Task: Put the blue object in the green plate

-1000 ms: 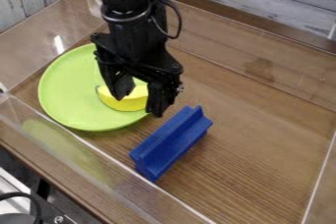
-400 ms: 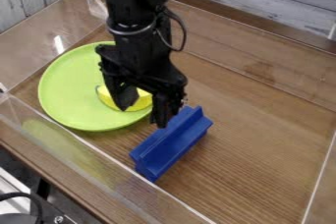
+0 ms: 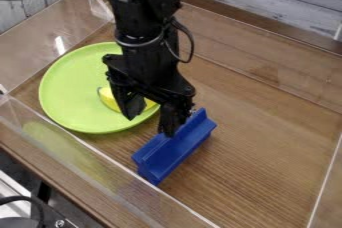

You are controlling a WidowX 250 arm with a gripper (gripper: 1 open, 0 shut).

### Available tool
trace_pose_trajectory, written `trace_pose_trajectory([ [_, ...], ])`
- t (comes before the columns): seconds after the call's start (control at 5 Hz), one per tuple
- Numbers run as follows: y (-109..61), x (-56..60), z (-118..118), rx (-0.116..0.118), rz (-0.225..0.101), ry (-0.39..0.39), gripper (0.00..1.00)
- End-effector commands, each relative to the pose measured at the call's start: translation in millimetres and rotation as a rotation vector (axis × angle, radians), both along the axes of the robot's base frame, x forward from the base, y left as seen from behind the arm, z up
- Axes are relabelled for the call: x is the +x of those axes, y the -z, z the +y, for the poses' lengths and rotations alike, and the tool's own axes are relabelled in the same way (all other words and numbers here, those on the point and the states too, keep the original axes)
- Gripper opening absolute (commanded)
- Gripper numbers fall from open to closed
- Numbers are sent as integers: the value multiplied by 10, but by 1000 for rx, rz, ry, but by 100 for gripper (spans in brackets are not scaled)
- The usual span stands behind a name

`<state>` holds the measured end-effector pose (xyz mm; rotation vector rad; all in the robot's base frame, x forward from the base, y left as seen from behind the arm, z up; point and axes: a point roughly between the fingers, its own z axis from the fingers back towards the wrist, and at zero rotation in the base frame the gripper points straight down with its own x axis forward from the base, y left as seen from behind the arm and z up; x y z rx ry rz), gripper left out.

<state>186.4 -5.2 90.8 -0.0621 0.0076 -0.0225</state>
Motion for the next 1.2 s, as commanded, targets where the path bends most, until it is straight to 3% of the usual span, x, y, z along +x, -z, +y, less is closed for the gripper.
trace_pose_trajectory([
  [0.0,9,10,-42,-5,-12,6,100],
  [1.0,314,20,-183,-30,-39,15,100],
])
